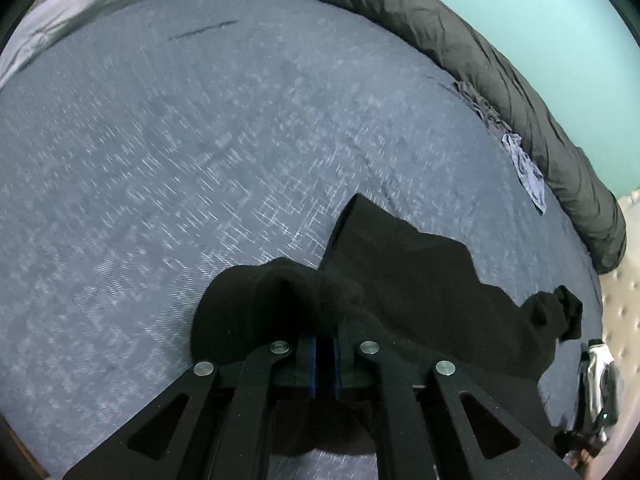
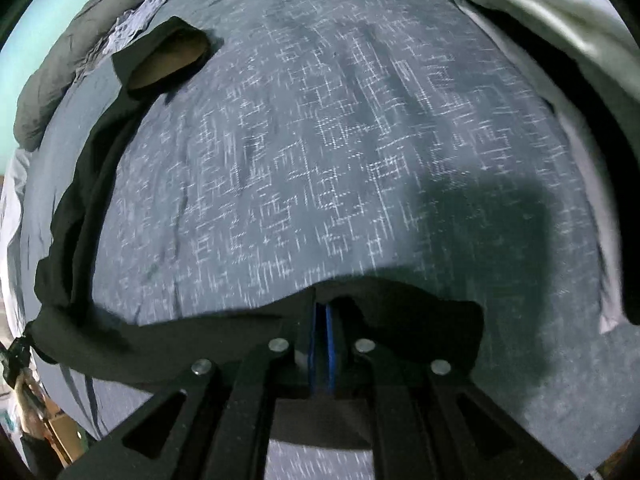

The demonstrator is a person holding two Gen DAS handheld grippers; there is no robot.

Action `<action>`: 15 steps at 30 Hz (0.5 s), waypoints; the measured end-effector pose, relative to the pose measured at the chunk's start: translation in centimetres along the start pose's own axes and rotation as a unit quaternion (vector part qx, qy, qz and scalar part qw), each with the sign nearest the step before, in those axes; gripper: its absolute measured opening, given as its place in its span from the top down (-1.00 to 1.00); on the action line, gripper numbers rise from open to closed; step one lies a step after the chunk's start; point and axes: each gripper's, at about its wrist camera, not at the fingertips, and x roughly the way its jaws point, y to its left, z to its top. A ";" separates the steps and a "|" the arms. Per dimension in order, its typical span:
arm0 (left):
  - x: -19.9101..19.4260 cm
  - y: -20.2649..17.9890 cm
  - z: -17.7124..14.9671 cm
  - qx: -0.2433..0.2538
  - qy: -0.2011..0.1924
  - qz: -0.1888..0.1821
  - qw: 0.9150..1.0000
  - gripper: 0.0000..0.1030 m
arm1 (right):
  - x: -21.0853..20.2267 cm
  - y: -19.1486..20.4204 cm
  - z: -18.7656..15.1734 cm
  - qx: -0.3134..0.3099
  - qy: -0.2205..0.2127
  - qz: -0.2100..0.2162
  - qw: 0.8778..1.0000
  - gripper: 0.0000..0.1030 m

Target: Fold clothes

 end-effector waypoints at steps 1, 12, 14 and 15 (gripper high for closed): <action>0.0 0.0 -0.1 0.003 -0.003 0.000 1.000 0.86 | -0.1 -0.1 0.0 -0.004 -0.011 0.003 1.000 0.79; -6.6 1.9 -2.3 0.035 -0.052 -0.018 0.998 0.03 | -7.4 -0.8 -4.2 -0.068 -0.140 0.055 0.986 0.11; -7.2 2.0 -2.8 0.041 -0.045 -0.023 0.998 0.03 | -7.3 -0.6 -5.9 -0.069 -0.133 0.069 0.986 0.09; -7.4 2.0 -3.1 0.044 -0.042 -0.026 0.998 0.03 | -7.0 -0.6 -6.8 -0.067 -0.129 0.073 0.987 0.06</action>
